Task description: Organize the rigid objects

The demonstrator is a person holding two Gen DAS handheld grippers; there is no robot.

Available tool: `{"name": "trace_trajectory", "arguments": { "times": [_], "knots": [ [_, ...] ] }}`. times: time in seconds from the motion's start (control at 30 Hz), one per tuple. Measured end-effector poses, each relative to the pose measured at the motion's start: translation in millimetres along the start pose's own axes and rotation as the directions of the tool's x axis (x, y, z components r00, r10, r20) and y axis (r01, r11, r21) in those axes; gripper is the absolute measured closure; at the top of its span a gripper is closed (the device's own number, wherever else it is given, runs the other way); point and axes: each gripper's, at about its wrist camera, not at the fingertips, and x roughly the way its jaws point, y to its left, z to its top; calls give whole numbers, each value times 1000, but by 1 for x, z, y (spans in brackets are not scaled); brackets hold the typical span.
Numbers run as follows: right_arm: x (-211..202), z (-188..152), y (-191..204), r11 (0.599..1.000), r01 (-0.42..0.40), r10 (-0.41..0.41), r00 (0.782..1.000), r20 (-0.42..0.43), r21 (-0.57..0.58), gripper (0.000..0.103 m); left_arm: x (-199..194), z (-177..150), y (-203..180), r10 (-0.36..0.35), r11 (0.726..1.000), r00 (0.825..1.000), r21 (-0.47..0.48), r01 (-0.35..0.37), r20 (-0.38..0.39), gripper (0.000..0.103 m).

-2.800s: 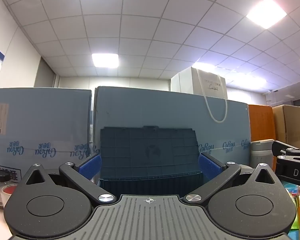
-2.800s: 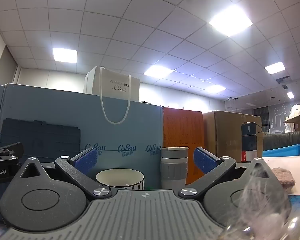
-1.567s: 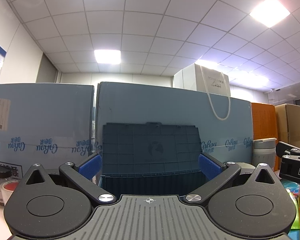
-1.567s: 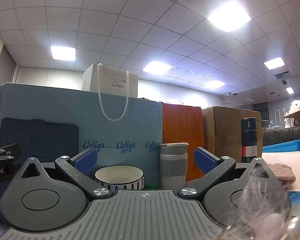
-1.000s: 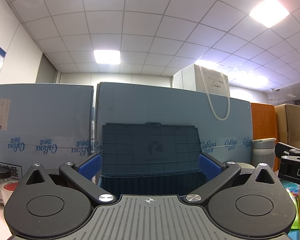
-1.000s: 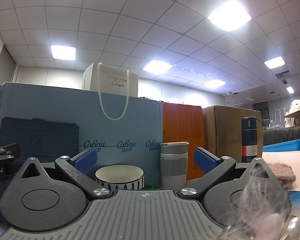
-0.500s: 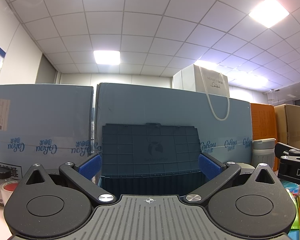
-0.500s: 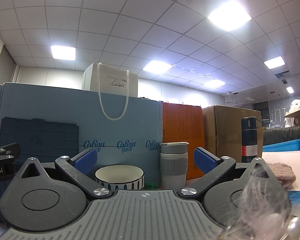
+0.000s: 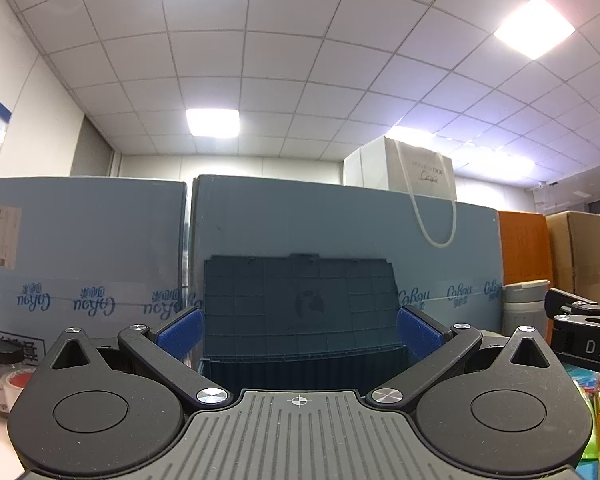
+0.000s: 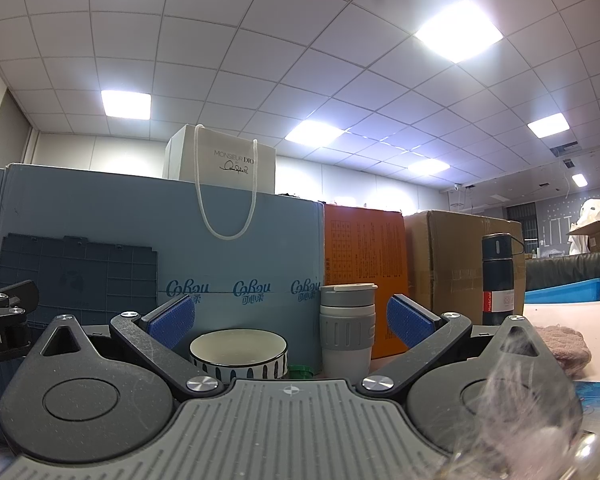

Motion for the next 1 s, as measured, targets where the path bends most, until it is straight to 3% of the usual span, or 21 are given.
{"name": "trace_trajectory", "arguments": {
  "times": [0.47,1.0],
  "knots": [
    [-19,-2,2,1000,20,-20,998,55,1,0,-15,2,-2,-61,998,994,7,61,93,0],
    [-28,1,-1,999,32,-33,995,94,21,0,-9,2,-3,-83,997,994,-3,83,75,0]
  ]
}}
